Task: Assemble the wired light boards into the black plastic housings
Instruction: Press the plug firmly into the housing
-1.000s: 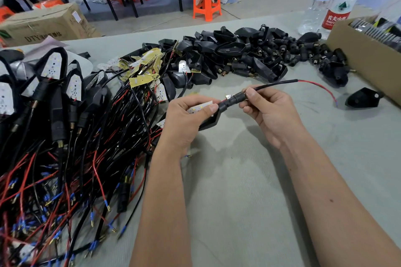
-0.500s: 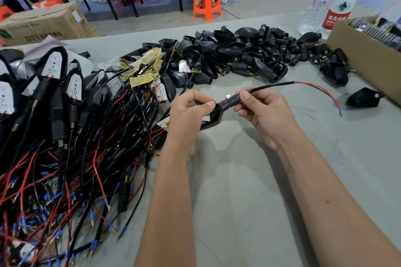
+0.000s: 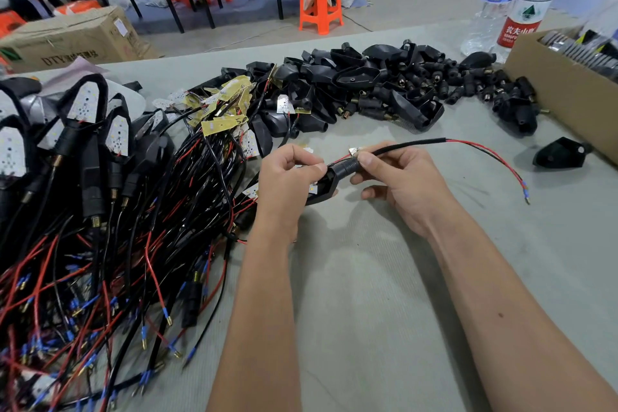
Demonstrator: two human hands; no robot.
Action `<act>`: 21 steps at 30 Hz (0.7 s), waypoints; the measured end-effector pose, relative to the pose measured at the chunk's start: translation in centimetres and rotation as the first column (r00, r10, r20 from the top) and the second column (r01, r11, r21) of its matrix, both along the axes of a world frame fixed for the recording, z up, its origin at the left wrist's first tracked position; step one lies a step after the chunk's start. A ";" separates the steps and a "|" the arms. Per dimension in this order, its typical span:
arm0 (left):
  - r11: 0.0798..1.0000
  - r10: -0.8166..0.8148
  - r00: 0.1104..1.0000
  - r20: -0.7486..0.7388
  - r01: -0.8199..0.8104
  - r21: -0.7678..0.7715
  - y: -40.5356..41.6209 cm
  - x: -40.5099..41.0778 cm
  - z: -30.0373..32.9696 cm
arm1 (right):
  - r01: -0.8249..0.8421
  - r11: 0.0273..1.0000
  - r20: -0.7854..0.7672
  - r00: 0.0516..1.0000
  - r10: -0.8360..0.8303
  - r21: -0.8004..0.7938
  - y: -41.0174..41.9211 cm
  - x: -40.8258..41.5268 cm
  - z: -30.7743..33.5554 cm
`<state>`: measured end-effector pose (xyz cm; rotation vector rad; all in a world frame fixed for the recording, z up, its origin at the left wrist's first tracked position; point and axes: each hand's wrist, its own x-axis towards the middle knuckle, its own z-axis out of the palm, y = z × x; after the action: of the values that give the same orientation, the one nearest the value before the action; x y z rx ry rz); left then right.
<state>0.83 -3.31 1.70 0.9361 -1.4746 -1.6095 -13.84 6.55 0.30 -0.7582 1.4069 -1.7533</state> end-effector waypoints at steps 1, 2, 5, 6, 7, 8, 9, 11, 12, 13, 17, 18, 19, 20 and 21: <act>1.000 -0.005 1.000 0.007 0.005 -0.010 0.0 -0.2 -0.1 | 0.001 1.000 0.004 1.000 -0.001 -0.005 -0.1 0.2 0.0; 1.000 -0.010 1.000 0.020 0.011 -0.022 0.0 -0.3 -0.1 | 0.002 1.000 0.018 1.000 -0.002 -0.013 -0.1 0.3 0.1; 0.997 0.006 0.998 0.059 -0.001 -0.078 -0.3 -0.7 -0.3 | -0.028 0.999 0.053 0.998 0.030 -0.042 -0.1 0.4 0.1; 0.996 0.009 0.998 0.064 -0.003 -0.092 -0.4 -0.8 -0.3 | -0.035 0.998 0.048 0.998 0.038 -0.054 0.0 0.3 0.1; 0.994 0.015 0.997 0.074 -0.006 -0.112 -0.5 -0.8 -0.5 | -0.032 0.997 0.036 0.999 0.034 -0.065 -0.1 0.3 0.1; 0.989 0.028 0.995 0.093 -0.014 -0.145 -0.6 -0.7 -0.6 | -0.013 0.997 0.022 1.000 0.014 -0.074 -0.1 0.3 0.0; 0.982 0.048 0.992 0.120 -0.025 -0.189 -0.7 -0.6 -0.6 | 0.020 0.997 0.015 1.000 -0.019 -0.080 -0.2 0.3 0.0; 0.971 0.093 0.984 0.150 -0.056 -0.232 -1.0 -0.2 -0.8 | 0.105 0.991 0.029 0.994 -0.103 -0.083 -0.3 0.0 -0.1; 0.978 0.097 0.986 0.134 -0.069 -0.197 -1.1 0.0 -0.7 | 0.143 0.986 0.057 0.989 -0.138 -0.081 -0.3 -0.1 -0.2; 0.989 0.076 0.992 0.097 -0.063 -0.131 -1.2 0.1 -0.6 | 0.166 0.983 0.094 0.983 -0.158 -0.081 -0.3 -0.2 -0.3; 0.999 0.020 1.000 -0.024 -0.020 0.036 -1.0 0.3 -0.4 | 0.240 0.967 0.129 0.965 -0.228 -0.081 -0.7 -0.2 -0.4; 0.998 0.040 0.999 -0.023 -0.039 0.039 -1.0 0.3 -0.4 | 0.280 0.958 0.106 0.956 -0.272 -0.063 -0.7 -0.3 -0.5; 0.998 0.060 0.998 -0.009 -0.060 0.025 -0.9 0.3 -0.4 | 0.320 0.946 0.083 0.945 -0.315 -0.048 -0.7 -0.3 -0.5; 0.997 0.080 0.997 0.007 -0.080 0.008 -0.9 0.3 -0.4 | 0.352 0.935 0.066 0.935 -0.349 -0.042 -0.6 -0.5 -0.6; 0.995 0.100 0.995 0.015 -0.100 -0.013 -0.8 0.2 -0.4 | 0.378 0.925 0.058 0.925 -0.375 -0.047 -0.6 -0.6 -0.6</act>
<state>1.01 -4.11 1.30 1.0021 -1.4240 -1.5226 -14.44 6.00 -0.28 -0.4911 1.5521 -2.0976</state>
